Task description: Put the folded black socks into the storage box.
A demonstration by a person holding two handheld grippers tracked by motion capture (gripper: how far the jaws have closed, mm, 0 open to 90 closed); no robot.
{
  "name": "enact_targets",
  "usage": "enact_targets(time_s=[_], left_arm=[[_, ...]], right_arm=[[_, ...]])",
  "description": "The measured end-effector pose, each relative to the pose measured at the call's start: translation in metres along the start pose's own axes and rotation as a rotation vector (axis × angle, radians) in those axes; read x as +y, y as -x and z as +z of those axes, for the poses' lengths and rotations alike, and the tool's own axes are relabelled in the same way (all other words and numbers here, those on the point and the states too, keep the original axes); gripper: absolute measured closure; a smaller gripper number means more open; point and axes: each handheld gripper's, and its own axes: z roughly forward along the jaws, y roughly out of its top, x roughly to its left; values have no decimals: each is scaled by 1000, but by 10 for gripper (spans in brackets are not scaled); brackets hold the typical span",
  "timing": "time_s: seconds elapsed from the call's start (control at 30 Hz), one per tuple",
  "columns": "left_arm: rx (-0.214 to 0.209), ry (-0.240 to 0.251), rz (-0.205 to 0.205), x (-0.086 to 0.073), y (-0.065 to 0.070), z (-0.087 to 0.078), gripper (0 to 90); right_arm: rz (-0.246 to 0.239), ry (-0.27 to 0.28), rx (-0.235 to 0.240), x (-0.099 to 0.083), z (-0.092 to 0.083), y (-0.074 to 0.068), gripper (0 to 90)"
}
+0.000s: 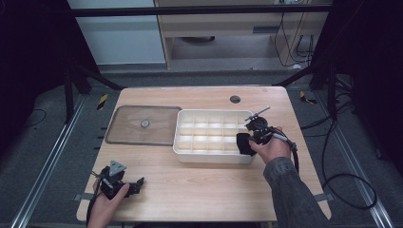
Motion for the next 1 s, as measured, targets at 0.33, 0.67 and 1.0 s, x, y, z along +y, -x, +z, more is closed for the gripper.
enact_targets(time_s=[0.33, 0.67, 1.0], left_arm=[[-1, -1, -1, 0, 1, 0, 0], [-1, -1, 3, 0, 1, 0, 0], [-3, 0, 2, 1, 2, 1, 0]], right_arm=[[4, -15, 13, -12, 12, -1, 900], [-6, -29, -1, -15, 18, -4, 900], [-20, -76, -35, -12, 24, -10, 900]])
